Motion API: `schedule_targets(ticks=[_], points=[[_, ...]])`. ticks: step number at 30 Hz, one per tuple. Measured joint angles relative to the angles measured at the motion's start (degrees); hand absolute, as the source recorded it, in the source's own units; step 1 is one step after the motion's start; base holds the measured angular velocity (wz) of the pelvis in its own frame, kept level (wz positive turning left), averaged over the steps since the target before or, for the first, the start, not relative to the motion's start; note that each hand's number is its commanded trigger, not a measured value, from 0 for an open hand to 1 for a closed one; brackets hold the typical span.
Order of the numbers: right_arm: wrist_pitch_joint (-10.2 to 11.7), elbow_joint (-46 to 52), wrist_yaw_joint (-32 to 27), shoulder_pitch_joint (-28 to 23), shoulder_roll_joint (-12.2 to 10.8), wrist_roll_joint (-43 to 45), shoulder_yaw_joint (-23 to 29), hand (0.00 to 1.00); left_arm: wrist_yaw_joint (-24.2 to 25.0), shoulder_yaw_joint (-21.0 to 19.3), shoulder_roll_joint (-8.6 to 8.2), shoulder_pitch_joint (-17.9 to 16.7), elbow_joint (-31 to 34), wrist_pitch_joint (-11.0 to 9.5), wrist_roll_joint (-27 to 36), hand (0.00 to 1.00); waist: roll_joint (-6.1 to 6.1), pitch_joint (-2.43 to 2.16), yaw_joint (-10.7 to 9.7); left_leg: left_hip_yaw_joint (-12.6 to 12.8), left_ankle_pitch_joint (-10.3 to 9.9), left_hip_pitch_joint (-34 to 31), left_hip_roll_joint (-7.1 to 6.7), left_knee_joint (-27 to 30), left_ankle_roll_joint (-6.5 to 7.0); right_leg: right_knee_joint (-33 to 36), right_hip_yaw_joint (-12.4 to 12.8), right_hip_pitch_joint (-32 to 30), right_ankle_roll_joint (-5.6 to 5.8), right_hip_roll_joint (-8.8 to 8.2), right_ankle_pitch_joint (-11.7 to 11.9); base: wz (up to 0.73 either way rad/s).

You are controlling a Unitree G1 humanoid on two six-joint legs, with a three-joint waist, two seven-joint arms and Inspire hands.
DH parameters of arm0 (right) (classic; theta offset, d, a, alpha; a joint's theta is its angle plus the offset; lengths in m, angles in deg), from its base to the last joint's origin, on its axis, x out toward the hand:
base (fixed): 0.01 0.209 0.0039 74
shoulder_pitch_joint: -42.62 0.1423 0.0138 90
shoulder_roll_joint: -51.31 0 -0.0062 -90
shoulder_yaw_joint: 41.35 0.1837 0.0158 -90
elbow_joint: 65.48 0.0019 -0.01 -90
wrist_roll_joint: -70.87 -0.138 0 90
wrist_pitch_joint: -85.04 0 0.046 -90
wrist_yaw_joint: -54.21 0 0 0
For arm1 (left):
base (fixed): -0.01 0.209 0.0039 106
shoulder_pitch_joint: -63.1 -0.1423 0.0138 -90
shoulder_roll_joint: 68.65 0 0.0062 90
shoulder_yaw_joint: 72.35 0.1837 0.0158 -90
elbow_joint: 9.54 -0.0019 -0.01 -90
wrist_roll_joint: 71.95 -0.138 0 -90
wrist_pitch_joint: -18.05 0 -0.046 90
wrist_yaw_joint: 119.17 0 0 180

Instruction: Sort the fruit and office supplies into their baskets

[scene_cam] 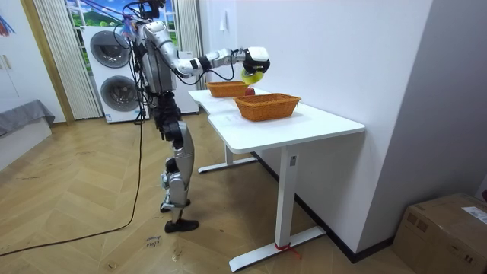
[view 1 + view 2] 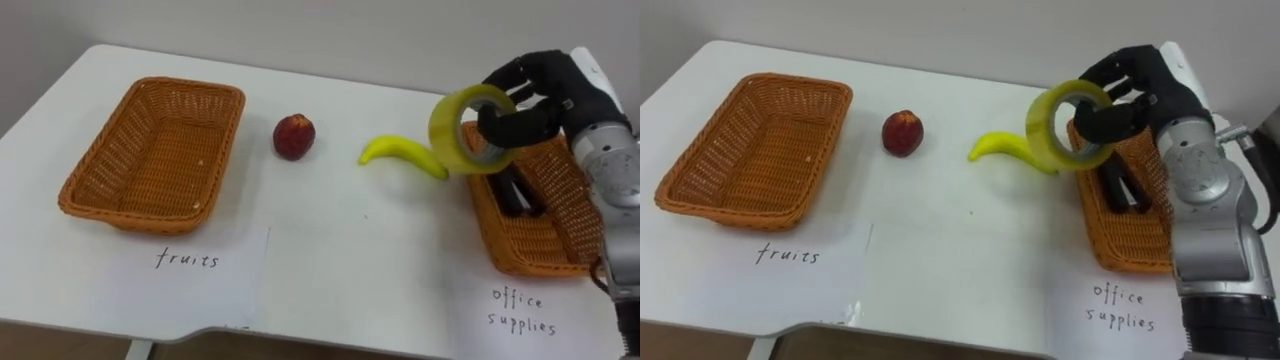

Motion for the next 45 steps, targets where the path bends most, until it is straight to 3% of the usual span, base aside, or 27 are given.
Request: schedule_targets(ticks=[11,29,34,45], points=[[0.01,-0.71,-2.51,-1.43,3.9,-0.1,0.09,1.0,-0.16,-0.02,0.11,0.03,1.73,0.0,0.03,0.0,0.0,-0.38,-0.44,0.82,0.0,0.31,0.14,-0.31,0.0,0.06,1.33,-0.56,0.0,0.4,0.0,-0.05],[0.07,-2.86,-2.48,-4.22,4.17,-2.36,0.41,1.0,-0.07,-1.16,0.82,0.1,3.23,-0.05,0.02,0.0,-0.49,-0.25,-0.52,1.51,-0.02,0.28,0.24,-0.45,0.01,-0.18,1.64,-0.55,0.0,0.39,0.0,0.0],[0.49,-3.02,-2.49,-4.44,4.17,-2.84,1.38,1.0,0.36,-1.85,0.96,0.12,3.22,-0.24,0.01,0.0,-0.13,-0.07,-1.22,1.51,-0.05,0.22,0.3,-0.48,0.04,-0.16,1.47,-0.5,0.0,0.33,0.0,0.0],[0.51,-3.05,-3.2,-6.68,4.18,-3.28,2.25,1.0,0.45,-2.39,0.91,0.13,3.11,-0.24,0.01,0.0,0.35,-0.23,-1.65,1.64,-0.06,0.39,0.37,-0.56,0.03,0.08,1.64,-0.54,-0.01,0.42,0.01,0.0]])
